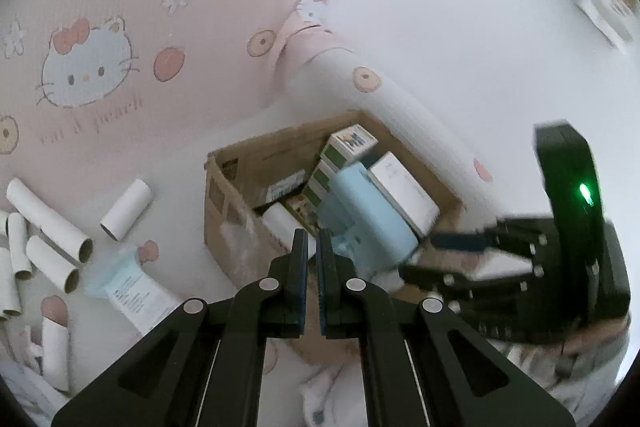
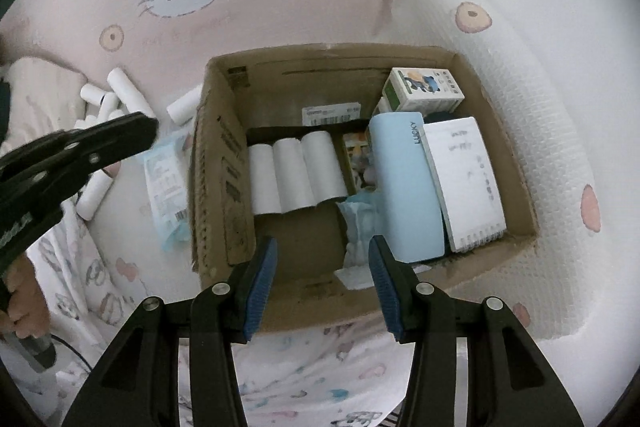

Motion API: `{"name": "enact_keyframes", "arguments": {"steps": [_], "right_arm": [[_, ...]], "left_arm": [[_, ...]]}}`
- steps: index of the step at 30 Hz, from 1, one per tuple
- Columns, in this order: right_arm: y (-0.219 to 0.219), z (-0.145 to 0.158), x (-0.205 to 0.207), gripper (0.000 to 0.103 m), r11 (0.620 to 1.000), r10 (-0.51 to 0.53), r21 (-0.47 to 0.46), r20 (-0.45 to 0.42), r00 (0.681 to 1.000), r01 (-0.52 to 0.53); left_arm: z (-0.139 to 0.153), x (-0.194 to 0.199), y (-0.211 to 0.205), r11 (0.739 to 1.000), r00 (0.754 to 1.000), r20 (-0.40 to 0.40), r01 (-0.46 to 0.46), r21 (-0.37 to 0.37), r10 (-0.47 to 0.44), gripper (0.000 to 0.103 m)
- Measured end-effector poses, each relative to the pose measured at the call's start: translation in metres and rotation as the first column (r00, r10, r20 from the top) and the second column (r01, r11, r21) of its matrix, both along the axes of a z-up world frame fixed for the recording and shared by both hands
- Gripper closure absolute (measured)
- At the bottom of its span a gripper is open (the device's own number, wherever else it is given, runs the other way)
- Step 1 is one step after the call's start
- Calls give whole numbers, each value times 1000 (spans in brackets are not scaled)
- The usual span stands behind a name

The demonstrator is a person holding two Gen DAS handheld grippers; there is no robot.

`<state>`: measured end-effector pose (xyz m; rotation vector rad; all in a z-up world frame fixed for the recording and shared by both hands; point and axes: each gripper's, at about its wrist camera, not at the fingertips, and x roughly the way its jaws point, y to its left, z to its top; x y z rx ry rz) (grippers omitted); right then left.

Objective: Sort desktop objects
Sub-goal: 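Raise both open grippers out of the box, then move both grippers back over the pile of white tubes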

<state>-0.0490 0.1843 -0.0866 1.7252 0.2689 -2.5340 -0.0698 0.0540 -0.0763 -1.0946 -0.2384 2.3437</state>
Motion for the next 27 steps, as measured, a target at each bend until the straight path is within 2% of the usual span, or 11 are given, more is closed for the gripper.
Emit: {"name": "enact_keyframes", "arguments": {"steps": [4, 6, 12, 14, 17, 19, 20, 23, 26, 27], "right_arm": [[-14, 0, 9, 58, 997, 23, 71, -20, 1000, -21], [-22, 1, 14, 58, 993, 32, 117, -37, 999, -28], [-52, 14, 30, 58, 978, 101, 194, -139, 985, -73], [-63, 19, 36, 58, 980, 133, 168, -179, 975, -103], [-81, 24, 50, 58, 984, 175, 57, -274, 946, -166], [-96, 20, 63, 48, 976, 210, 10, -333, 919, -219], [-104, 16, 69, 40, 974, 211, -3, -366, 906, -228], [-123, 7, 82, 38, 972, 206, -21, -416, 886, -236], [-138, -3, 86, 38, 962, 206, -76, -426, 881, -261], [-142, -5, 86, 38, 960, 205, -88, -422, 883, -264]], "left_arm": [[-6, 26, -8, 998, 999, -42, 12, -69, -15, 98], [-11, 34, -11, 997, 999, -49, 10, -77, -13, 98], [-29, 56, -35, 996, 999, -2, -40, -82, 40, 98], [-35, 62, -48, 995, 997, 28, -72, -75, 74, 98], [-44, 68, -69, 989, 990, 61, -127, -71, 131, 98], [-49, 72, -85, 983, 982, 78, -167, -82, 174, 98], [-51, 72, -91, 979, 979, 80, -181, -90, 188, 98], [-56, 75, -112, 968, 968, 84, -227, -108, 237, 95], [-60, 76, -132, 958, 955, 100, -271, -98, 280, 84], [-62, 76, -138, 953, 950, 98, -287, -100, 297, 73]]}}
